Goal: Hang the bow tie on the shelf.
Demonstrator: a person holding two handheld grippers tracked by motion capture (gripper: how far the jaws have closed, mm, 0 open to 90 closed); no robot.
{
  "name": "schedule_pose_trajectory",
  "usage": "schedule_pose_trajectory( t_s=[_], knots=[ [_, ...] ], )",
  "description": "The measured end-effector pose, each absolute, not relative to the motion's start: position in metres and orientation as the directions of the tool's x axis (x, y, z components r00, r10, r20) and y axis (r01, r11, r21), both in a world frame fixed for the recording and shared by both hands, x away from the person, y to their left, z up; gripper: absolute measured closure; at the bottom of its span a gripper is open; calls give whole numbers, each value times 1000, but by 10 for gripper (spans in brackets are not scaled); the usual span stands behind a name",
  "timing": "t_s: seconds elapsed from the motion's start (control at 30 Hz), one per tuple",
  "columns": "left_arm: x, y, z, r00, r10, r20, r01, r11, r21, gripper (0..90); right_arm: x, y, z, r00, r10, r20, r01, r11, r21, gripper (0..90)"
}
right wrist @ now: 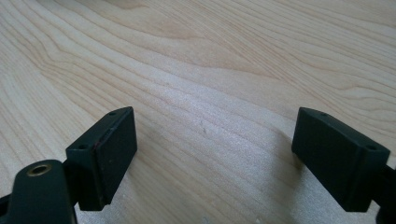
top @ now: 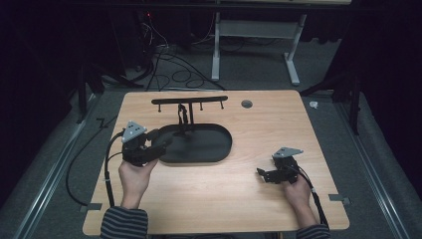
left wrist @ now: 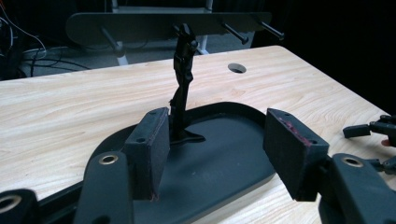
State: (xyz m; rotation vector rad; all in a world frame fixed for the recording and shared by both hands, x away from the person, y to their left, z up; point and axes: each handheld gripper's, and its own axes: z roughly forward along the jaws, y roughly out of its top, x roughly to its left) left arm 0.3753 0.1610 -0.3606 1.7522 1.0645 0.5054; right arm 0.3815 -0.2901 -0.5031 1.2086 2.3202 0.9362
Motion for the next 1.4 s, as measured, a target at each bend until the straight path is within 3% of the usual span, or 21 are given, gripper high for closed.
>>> schedule_pose_trajectory(
  t_s=[0.5, 0.87, 1.4],
  knots=[
    [364, 166, -364, 504, 858, -96, 404, -136, 904, 386, 381, -290, -503, -568, 823, -13, 584, 413, 699, 150],
    [356, 172, -371, 507, 849, -148, 424, -97, 901, 373, 381, -290, -503, -568, 823, -13, 584, 413, 699, 150],
    [347, 175, -383, 523, 840, -142, 450, -132, 883, 373, 381, -290, -503, -567, 823, -13, 584, 413, 699, 150]
  ],
)
